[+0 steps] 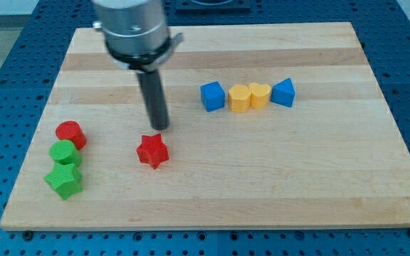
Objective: Push the red star to the right of the green star
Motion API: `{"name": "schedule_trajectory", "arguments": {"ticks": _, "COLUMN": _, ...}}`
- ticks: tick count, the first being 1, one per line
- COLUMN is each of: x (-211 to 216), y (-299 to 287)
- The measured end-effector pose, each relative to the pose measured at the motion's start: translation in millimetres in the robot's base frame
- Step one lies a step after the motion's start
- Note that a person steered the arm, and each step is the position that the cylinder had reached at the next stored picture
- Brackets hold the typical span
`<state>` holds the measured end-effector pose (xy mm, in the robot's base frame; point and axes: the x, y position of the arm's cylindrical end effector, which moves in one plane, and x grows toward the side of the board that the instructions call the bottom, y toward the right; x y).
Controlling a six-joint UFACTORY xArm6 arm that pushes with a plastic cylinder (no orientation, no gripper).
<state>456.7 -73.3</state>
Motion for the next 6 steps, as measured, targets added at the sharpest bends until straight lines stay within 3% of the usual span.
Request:
{"name": "schedule_trajectory", "arguments": {"ticks": 1, "x": 46.8, "y": 16.0}}
{"name": "schedule_trajectory", "arguments": {"ticks": 2, "x": 74.5, "y": -25.1}}
{"name": "schedule_trajectory", "arguments": {"ticks": 3, "x": 79.1, "y": -41.0}}
{"name": "schedule_trajectory", "arguments": {"ticks": 4, "x": 48.2, "y": -9.8}}
{"name": "schedule_trajectory", "arguments": {"ticks": 6, "x": 33.9, "y": -48.0}}
